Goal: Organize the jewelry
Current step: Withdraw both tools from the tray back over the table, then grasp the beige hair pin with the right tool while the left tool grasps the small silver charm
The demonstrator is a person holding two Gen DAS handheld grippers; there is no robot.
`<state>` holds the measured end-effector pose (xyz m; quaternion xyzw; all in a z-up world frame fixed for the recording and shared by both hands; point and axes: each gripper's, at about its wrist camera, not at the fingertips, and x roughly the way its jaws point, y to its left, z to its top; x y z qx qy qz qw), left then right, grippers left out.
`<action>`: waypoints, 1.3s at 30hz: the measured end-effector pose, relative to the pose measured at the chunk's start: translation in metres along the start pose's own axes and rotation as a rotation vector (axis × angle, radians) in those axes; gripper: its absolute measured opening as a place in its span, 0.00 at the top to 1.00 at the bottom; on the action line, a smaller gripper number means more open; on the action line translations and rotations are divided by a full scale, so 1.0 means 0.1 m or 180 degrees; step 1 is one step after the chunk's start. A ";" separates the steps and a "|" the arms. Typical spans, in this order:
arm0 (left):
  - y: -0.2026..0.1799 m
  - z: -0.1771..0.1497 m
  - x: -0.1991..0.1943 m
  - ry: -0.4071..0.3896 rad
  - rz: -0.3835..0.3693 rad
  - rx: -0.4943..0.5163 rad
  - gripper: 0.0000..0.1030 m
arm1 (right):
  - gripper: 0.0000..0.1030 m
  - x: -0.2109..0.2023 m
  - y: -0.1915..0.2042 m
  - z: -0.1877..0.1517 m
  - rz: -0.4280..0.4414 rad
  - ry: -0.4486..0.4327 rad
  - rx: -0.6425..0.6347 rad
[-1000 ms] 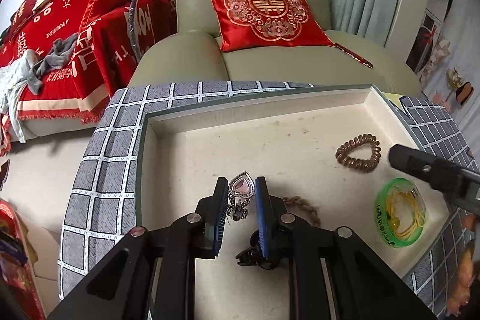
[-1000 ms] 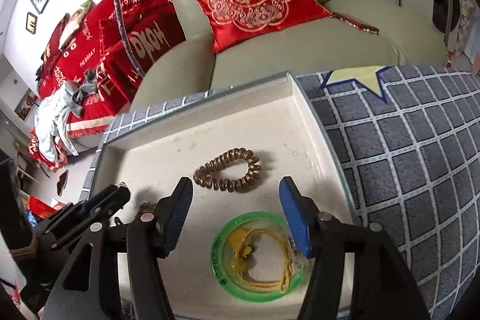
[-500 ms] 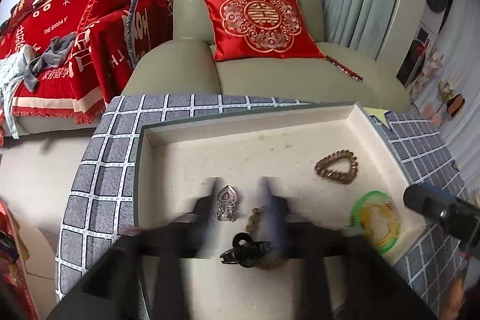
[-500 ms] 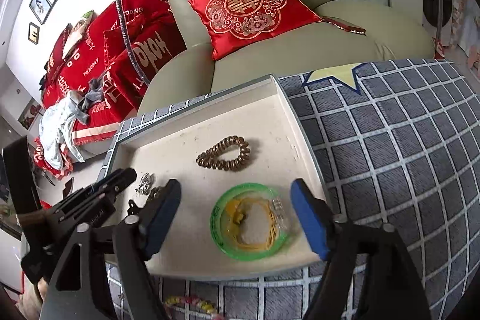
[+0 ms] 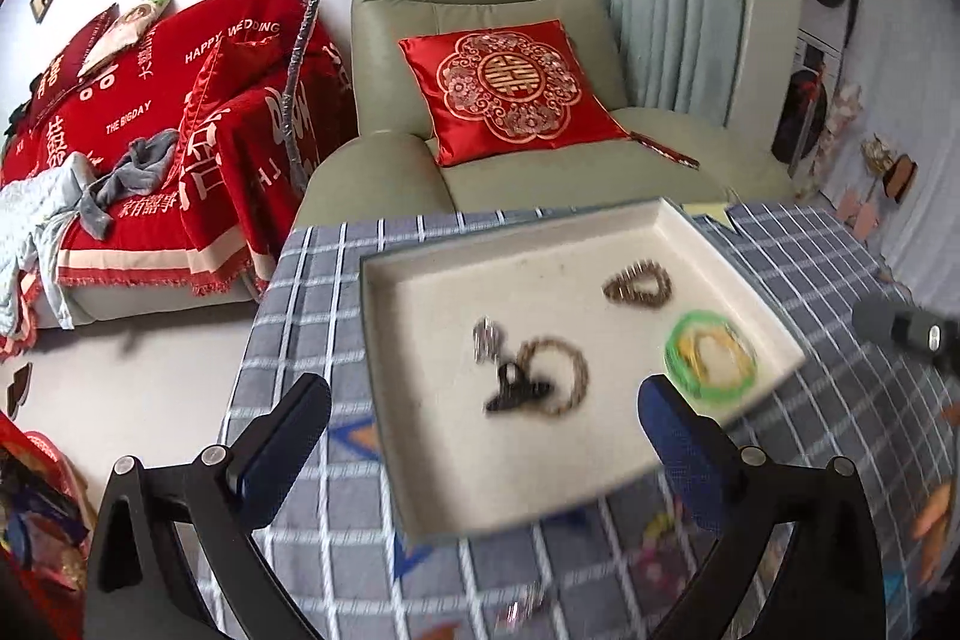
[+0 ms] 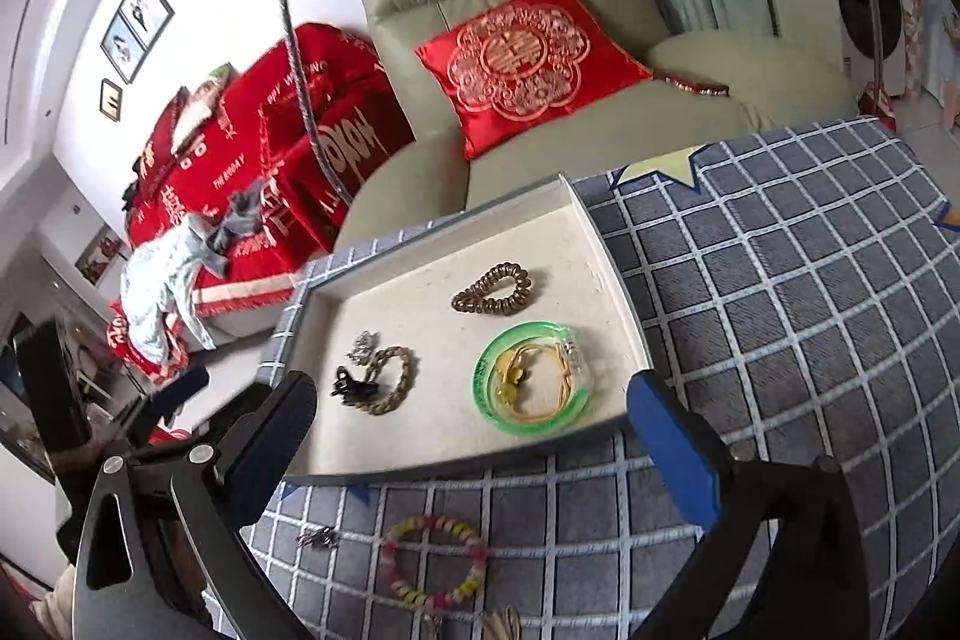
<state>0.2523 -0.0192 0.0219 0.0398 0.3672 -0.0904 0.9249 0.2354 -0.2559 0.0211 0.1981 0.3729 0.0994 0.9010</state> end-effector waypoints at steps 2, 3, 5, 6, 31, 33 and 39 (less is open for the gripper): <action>0.03 -0.15 -0.10 0.0049 -0.0031 0.0020 0.00 | 0.00 -0.09 0.01 -0.05 -0.0032 0.0078 -0.0002; 0.04 -0.22 -0.14 0.0082 -0.0039 0.0028 0.00 | 0.00 -0.14 0.02 -0.07 -0.0071 0.0101 -0.0016; 0.03 -0.37 -0.18 0.0202 -0.0161 0.0089 0.00 | 0.00 -0.25 0.04 -0.14 -0.0122 0.0121 -0.0068; 0.02 -0.43 -0.20 0.0249 -0.0202 0.0103 0.00 | 0.00 -0.30 0.05 -0.17 -0.0143 0.0140 -0.0090; -0.05 -1.11 -0.19 0.0567 -0.0061 0.0136 0.00 | 0.00 -0.38 -0.04 -1.26 -0.0674 0.0913 -0.0538; -0.06 -1.11 -0.15 0.0584 -0.0062 0.0164 0.00 | 0.00 -0.37 -0.04 -1.28 -0.0695 0.0930 -0.0565; -0.09 -1.11 -0.06 0.0633 -0.0077 0.0217 0.00 | 0.01 -0.30 -0.03 -1.31 -0.0737 0.0953 -0.0646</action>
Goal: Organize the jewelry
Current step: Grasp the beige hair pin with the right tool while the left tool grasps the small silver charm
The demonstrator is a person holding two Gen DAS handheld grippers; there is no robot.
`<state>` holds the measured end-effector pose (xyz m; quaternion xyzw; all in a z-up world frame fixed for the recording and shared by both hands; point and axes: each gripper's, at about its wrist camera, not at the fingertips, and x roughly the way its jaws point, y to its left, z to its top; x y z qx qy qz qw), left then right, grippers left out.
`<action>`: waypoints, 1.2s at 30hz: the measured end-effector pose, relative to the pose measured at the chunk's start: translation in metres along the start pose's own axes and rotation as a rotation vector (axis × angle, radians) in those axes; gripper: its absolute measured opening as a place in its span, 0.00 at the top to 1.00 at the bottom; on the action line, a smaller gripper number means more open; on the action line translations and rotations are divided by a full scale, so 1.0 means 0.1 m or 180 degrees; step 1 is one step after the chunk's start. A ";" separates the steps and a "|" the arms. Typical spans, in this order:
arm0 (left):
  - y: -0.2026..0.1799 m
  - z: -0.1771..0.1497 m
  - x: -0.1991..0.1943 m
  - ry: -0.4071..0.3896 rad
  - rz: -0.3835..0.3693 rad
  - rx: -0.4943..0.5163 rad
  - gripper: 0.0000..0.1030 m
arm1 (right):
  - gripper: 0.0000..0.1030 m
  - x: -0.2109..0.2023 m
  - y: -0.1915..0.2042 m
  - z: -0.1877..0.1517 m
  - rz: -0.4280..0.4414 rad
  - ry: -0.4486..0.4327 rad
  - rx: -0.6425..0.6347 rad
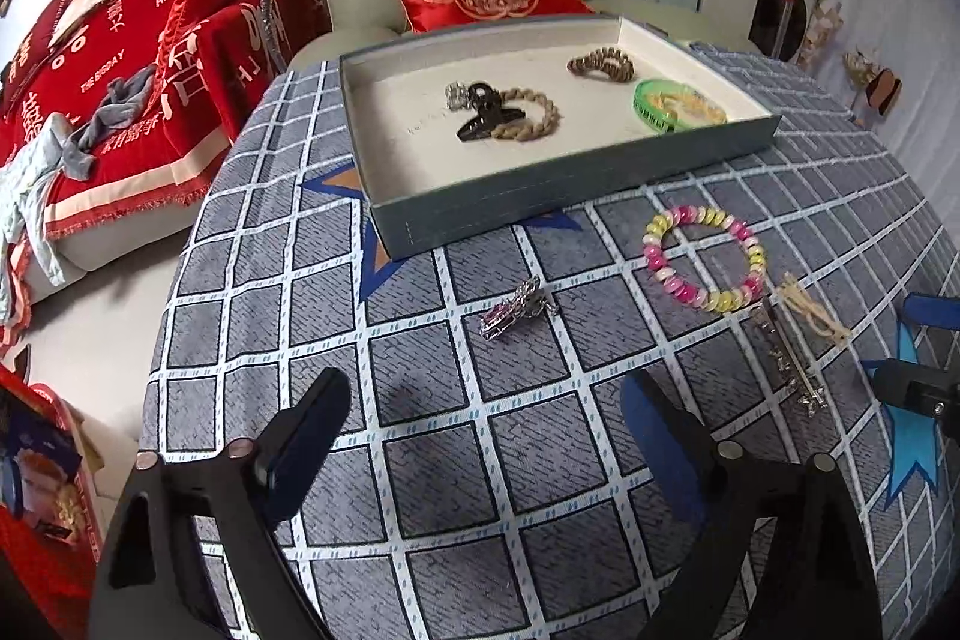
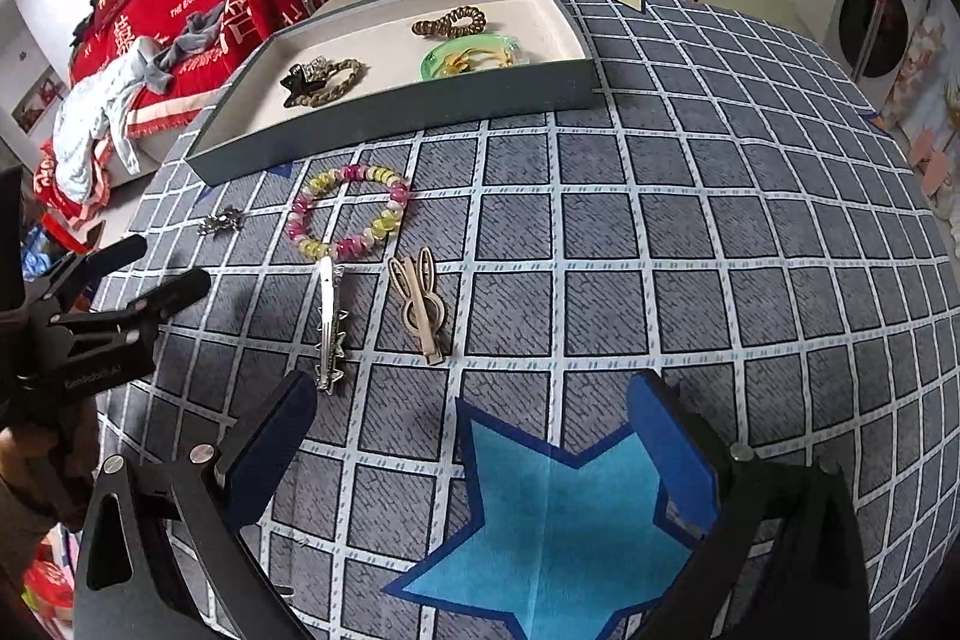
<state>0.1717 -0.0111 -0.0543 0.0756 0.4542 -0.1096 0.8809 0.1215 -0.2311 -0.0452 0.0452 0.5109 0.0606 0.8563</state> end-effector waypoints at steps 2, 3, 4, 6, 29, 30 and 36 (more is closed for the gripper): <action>0.00 0.01 0.03 0.0003 0.0013 0.0008 0.00 | 0.02 0.03 0.01 0.00 -0.0033 0.0016 -0.0028; -0.01 0.01 0.05 0.0007 0.0016 0.0022 0.01 | 0.03 0.05 0.03 0.00 -0.0045 0.0024 -0.0050; -0.01 0.02 0.06 0.0004 0.0022 0.0034 0.02 | 0.04 0.06 0.04 0.00 -0.0066 0.0024 -0.0074; -0.01 0.03 0.08 0.0016 0.0026 0.0055 0.07 | 0.07 0.07 0.07 0.00 -0.0129 0.0016 -0.0141; -0.27 0.14 0.10 -0.0009 -0.0289 0.0177 0.72 | 0.69 0.22 0.41 0.11 -0.0286 0.0072 -0.0506; -0.28 0.14 0.10 -0.0011 -0.0310 0.0177 0.72 | 0.72 0.23 0.42 0.12 -0.0290 0.0074 -0.0499; -0.28 0.11 0.04 -0.0017 -0.0369 0.0174 0.72 | 0.91 0.21 0.37 0.11 -0.0242 0.0068 -0.0394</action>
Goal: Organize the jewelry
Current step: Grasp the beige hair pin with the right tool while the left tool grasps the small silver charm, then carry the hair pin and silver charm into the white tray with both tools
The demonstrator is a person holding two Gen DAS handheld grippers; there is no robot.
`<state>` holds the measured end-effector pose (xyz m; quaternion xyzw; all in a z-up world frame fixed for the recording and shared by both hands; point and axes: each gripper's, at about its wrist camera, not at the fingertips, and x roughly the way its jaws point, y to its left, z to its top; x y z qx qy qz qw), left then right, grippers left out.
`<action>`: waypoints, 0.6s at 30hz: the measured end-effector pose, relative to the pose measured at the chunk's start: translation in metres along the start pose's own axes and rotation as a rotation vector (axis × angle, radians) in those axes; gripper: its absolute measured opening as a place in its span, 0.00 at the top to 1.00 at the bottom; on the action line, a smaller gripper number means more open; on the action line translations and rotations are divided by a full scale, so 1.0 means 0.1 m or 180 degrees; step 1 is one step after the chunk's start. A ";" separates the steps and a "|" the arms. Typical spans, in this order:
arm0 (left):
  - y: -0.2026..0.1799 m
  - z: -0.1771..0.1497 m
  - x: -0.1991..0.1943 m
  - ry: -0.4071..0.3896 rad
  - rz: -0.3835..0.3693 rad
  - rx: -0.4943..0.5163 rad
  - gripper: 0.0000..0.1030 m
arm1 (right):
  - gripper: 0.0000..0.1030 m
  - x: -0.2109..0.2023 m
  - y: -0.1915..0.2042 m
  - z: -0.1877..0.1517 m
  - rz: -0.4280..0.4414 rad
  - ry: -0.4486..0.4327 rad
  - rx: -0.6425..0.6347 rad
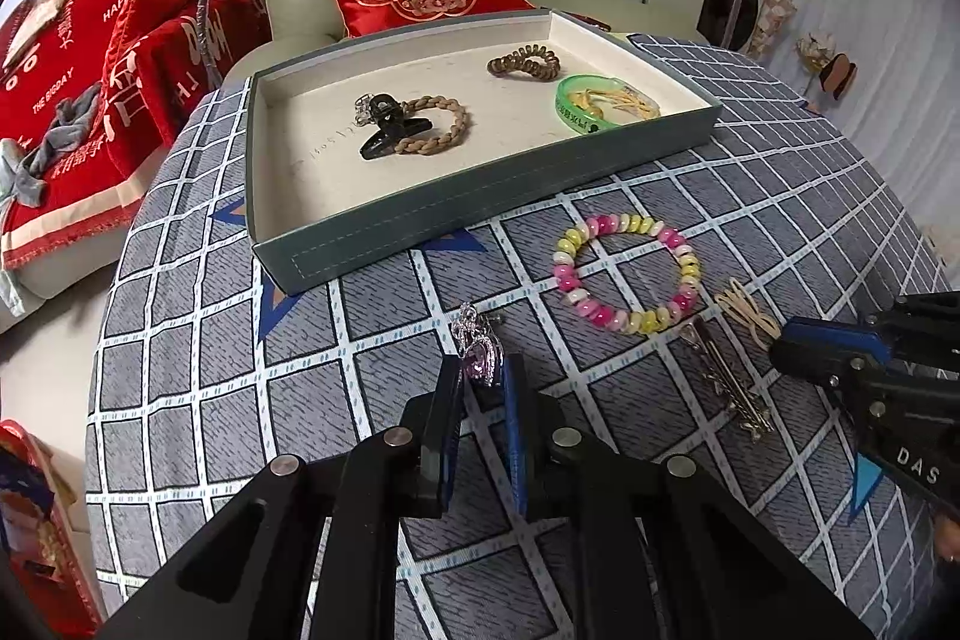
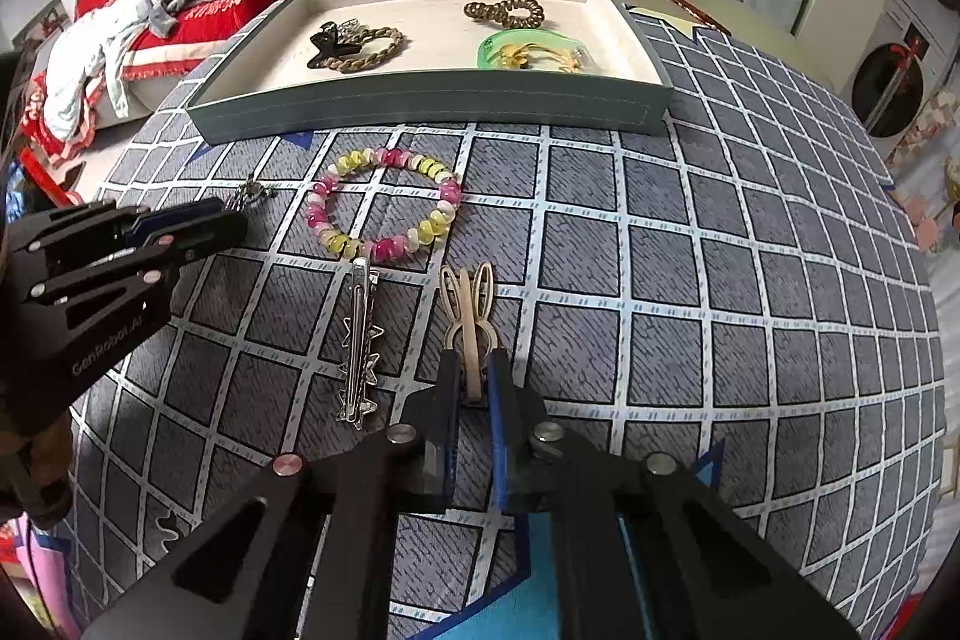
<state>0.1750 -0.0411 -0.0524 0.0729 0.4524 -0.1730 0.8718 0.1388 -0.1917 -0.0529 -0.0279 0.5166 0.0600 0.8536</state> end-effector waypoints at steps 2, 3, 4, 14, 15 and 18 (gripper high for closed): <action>-0.01 0.00 -0.04 -0.0022 -0.0014 -0.0001 0.72 | 0.91 -0.03 -0.05 -0.01 0.0038 -0.0019 0.0069; -0.01 0.00 -0.05 -0.0029 -0.0021 -0.0005 0.72 | 0.91 -0.04 -0.07 -0.02 0.0057 -0.0031 0.0101; -0.01 0.00 -0.06 -0.0038 -0.0027 -0.0009 0.72 | 0.91 -0.06 -0.10 -0.02 0.0081 -0.0044 0.0140; -0.02 0.07 -0.22 -0.0147 -0.0090 -0.0008 0.80 | 0.91 -0.28 -0.32 -0.01 0.0262 -0.0179 0.0420; -0.02 0.07 -0.24 -0.0158 -0.0097 -0.0012 0.80 | 0.91 -0.30 -0.33 0.00 0.0267 -0.0193 0.0433; 0.04 0.07 -0.30 -0.0177 -0.0157 -0.0080 0.80 | 0.91 -0.34 -0.36 0.00 0.0282 -0.0230 0.0464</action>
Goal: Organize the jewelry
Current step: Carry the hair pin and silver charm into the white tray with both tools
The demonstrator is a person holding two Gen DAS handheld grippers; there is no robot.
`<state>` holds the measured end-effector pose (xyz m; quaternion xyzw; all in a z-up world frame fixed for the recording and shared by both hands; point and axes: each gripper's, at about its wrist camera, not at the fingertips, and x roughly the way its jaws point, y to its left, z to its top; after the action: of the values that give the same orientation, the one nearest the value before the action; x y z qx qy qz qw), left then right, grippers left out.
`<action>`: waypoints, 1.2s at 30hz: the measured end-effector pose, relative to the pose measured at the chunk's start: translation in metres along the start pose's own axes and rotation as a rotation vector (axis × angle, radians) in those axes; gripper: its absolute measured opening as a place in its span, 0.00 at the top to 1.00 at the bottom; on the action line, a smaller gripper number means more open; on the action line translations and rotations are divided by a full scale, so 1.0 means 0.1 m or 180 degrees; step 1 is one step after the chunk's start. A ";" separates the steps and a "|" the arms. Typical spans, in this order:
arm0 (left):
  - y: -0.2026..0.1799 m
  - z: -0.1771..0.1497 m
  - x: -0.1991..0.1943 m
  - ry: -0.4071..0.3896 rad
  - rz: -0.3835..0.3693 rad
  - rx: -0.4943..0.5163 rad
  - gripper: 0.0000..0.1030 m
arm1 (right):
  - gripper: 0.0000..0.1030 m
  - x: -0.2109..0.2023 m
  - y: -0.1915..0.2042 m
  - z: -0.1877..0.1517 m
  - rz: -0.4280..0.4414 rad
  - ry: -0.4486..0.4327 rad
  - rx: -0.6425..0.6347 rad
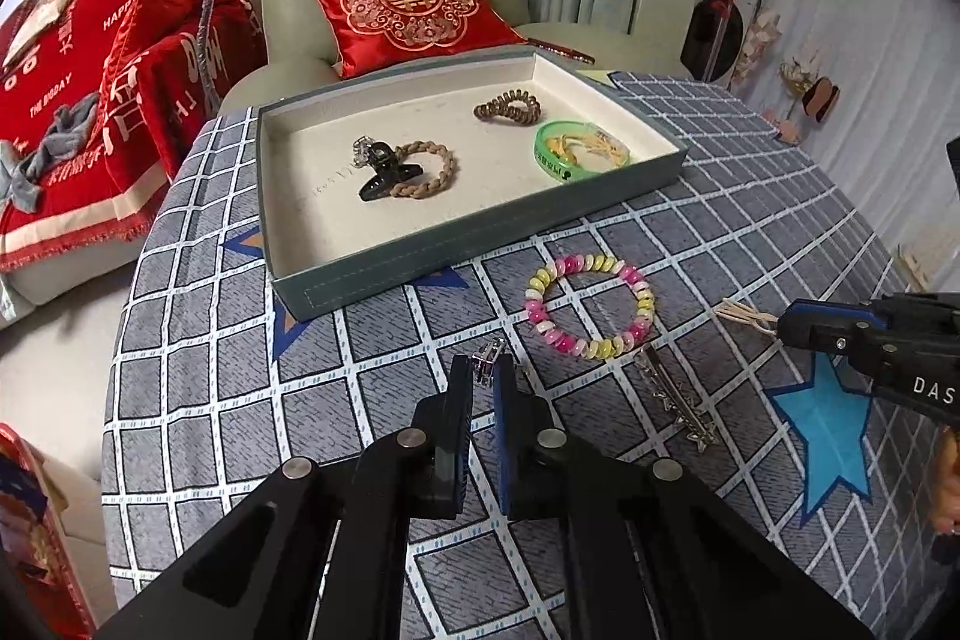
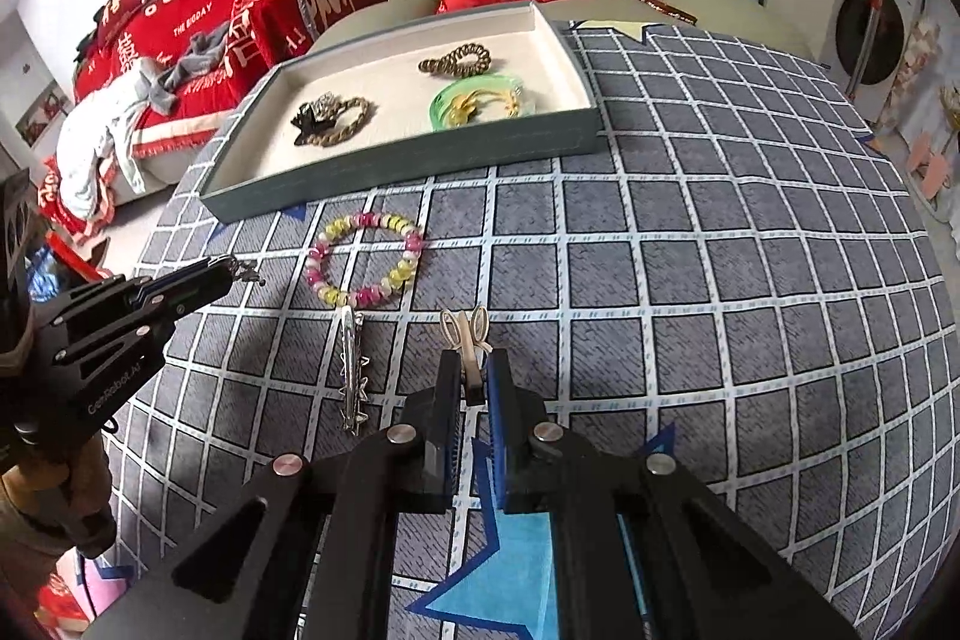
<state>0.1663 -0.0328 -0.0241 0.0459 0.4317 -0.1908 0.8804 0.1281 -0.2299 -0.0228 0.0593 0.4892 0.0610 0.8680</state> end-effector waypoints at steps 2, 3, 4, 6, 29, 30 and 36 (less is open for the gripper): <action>0.04 0.02 -0.03 -0.0009 -0.0033 -0.0063 0.80 | 0.91 -0.03 -0.01 0.01 0.0021 -0.0031 0.0023; 0.06 0.03 -0.05 -0.0017 -0.0045 -0.0093 0.80 | 0.91 -0.05 -0.02 0.01 0.0036 -0.0046 0.0037; 0.08 0.04 -0.07 -0.0029 -0.0052 -0.0117 0.80 | 0.91 -0.07 -0.02 0.02 0.0057 -0.0060 0.0049; 0.11 0.07 -0.10 -0.0052 -0.0059 -0.0153 0.80 | 0.91 -0.10 -0.02 0.05 0.0112 -0.0098 0.0074; 0.40 0.79 0.23 -0.0293 0.0238 -0.0273 0.80 | 0.91 0.17 -0.04 1.13 0.0394 -0.0362 0.0232; 0.43 0.80 0.27 -0.0277 0.0242 -0.0292 0.80 | 0.91 0.22 -0.04 1.18 0.0399 -0.0353 0.0248; 0.54 0.85 0.55 -0.0159 0.0296 -0.0372 0.80 | 0.91 0.50 0.00 1.43 0.0339 -0.0312 0.0210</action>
<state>0.2799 -0.0203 -0.0180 0.0098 0.4173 -0.1252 0.9000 0.2762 -0.2276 0.0089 0.1167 0.4440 0.0879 0.8840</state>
